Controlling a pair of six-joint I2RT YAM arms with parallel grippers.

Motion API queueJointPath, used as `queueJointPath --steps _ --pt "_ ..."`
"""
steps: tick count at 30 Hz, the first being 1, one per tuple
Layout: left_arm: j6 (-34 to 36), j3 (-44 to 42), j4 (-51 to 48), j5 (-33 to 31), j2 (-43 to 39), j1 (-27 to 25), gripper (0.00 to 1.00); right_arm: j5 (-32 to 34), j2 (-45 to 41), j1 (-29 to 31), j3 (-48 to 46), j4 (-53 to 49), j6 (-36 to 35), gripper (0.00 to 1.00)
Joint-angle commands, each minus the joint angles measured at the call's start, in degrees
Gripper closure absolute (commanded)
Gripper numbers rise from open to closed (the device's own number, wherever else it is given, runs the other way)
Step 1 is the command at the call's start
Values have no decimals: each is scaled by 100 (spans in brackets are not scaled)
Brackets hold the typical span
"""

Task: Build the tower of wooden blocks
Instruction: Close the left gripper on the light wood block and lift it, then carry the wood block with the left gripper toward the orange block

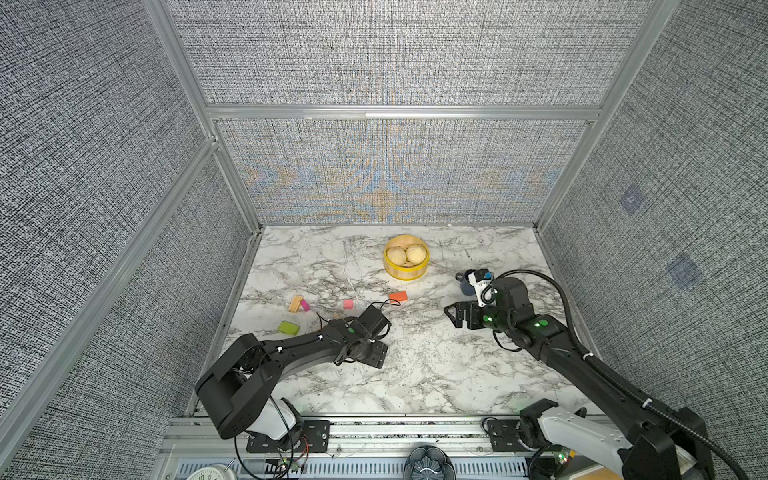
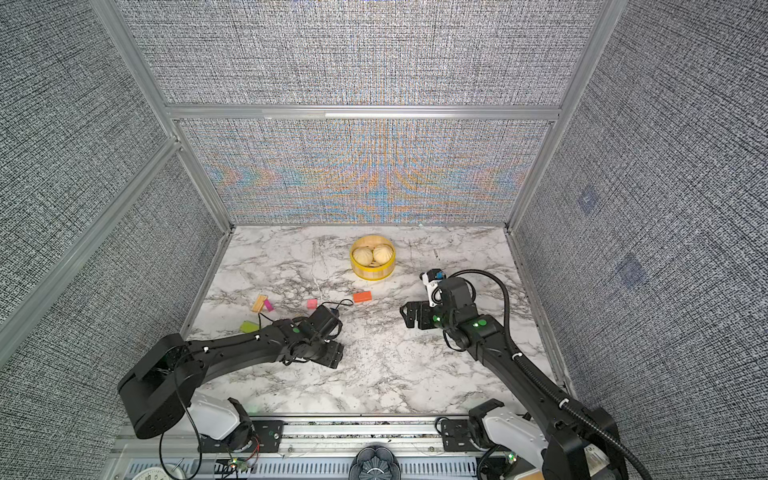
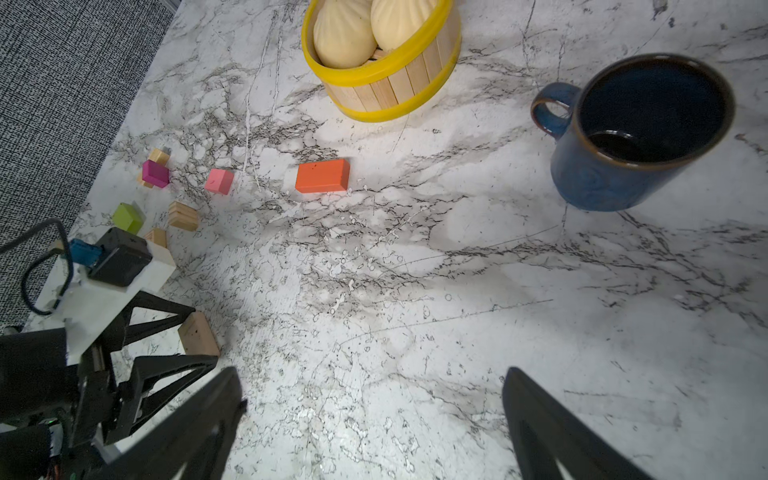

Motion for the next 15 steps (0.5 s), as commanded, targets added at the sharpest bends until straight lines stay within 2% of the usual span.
queueJointPath --steps 1,15 --pt "75 72 -221 -112 -2 -56 24 4 -33 -3 34 7 12 1" --pt "-97 -213 -383 -327 -356 -231 22 -135 -12 9 -19 108 93 1"
